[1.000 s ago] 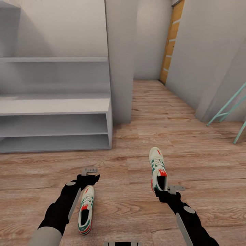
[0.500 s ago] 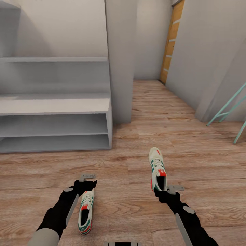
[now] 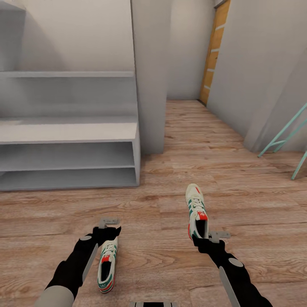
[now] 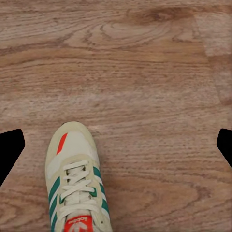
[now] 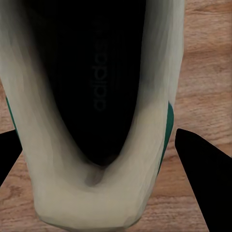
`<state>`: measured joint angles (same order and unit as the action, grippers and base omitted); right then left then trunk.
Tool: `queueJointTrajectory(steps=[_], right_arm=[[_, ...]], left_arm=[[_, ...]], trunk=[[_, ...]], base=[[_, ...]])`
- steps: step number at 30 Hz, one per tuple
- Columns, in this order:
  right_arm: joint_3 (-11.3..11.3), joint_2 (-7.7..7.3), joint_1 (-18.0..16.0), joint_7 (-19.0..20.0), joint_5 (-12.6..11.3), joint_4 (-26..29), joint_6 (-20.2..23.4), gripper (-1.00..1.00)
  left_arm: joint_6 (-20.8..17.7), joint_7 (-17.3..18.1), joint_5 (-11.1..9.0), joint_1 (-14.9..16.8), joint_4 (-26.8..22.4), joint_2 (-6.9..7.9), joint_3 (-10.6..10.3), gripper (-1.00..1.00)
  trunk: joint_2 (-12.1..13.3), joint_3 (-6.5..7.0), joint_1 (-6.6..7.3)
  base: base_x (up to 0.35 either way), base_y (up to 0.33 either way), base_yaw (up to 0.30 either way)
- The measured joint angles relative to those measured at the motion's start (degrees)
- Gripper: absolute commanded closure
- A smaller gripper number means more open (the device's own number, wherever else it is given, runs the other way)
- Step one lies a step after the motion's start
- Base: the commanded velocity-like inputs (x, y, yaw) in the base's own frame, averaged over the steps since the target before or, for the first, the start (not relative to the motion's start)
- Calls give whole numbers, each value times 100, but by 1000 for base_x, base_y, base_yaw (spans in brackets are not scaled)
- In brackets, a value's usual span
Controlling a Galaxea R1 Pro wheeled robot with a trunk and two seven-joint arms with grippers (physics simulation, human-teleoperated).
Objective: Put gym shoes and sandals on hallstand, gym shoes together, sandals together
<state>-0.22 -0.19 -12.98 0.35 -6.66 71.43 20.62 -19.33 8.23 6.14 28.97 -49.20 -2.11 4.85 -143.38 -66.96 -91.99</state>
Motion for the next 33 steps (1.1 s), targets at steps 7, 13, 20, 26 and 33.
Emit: queueJointTrajectory(steps=[7, 13, 20, 26, 33], right_arm=[[9, -9, 5, 7, 2, 8, 2, 100], [0, -12, 7, 10, -2, 12, 2, 100], [14, -12, 7, 9, 1, 11, 2, 100], [23, -13, 7, 9, -1, 11, 1, 100], [29, -7, 7, 7, 3, 17, 3, 100]], left_arm=[[0, 0, -2, -11, 26, 0, 0, -100], [0, 0, 1, -15, 34, 0, 0, -100], [0, 0, 3, -16, 35, 0, 0, -100], [0, 0, 2, -16, 35, 0, 0, -100], [0, 0, 3, -16, 35, 0, 0, -100]], trunk=[[0, 0, 0], [0, 0, 0], [0, 0, 0], [0, 0, 0], [0, 0, 0]], base=[[0, 0, 0], [0, 0, 0], [0, 0, 0], [0, 0, 0], [0, 0, 0]])
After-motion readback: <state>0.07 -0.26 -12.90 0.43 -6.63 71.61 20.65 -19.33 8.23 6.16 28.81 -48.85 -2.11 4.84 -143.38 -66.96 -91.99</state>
